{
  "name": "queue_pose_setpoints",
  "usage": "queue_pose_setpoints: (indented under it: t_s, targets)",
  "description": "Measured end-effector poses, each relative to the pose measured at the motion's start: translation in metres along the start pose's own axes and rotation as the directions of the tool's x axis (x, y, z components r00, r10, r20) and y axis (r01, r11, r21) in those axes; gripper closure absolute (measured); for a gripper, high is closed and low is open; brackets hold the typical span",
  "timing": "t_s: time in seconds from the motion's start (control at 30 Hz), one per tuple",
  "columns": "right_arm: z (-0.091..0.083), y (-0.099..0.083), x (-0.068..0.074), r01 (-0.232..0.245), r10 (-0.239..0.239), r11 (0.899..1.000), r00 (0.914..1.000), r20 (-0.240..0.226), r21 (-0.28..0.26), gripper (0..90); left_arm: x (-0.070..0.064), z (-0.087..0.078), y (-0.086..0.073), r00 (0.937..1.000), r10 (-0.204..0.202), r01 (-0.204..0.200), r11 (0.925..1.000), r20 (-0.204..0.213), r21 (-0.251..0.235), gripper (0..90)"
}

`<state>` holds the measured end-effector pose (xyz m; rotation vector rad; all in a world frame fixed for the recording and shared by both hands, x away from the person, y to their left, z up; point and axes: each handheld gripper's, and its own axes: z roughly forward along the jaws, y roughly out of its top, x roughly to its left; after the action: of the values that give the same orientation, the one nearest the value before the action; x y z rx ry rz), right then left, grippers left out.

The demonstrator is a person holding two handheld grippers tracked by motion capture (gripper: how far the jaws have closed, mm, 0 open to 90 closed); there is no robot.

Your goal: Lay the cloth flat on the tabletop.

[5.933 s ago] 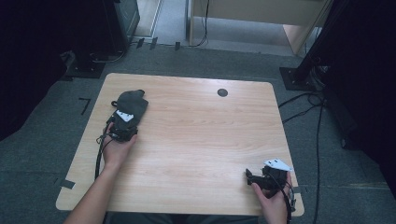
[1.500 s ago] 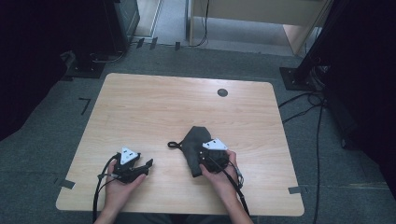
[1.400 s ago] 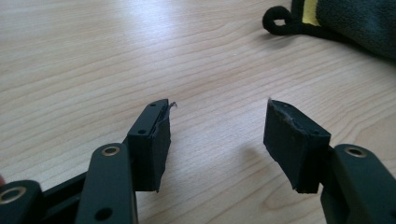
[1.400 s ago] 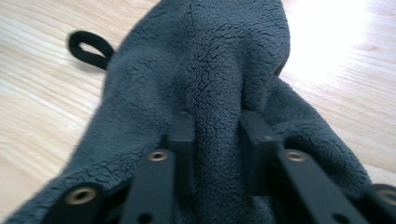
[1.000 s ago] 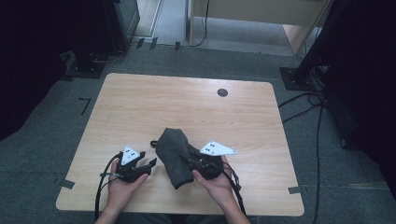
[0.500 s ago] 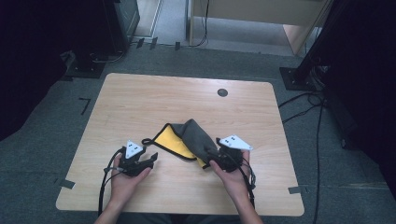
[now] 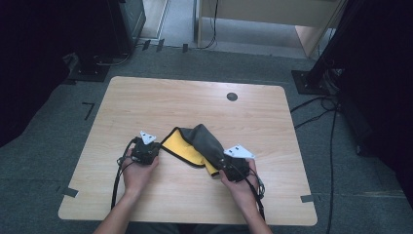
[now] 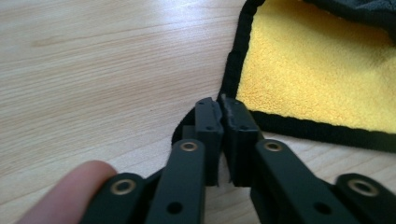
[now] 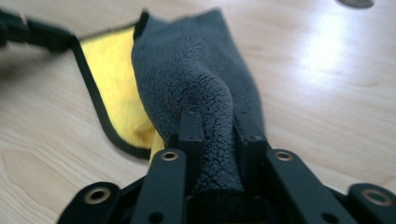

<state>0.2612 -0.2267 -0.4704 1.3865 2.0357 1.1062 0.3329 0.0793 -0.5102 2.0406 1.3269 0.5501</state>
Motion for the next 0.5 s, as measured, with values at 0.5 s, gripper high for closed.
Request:
queue_pose_setpoints:
  t_s: [0.5]
  targets:
    - [-0.084,0.019,-0.031,-0.225,0.193,0.963,0.9594,-0.206,-0.147,73.5,0.032,-0.104,-0.003,0.9915,0.008,0.017,0.9807,0.130,-0.195,89.0]
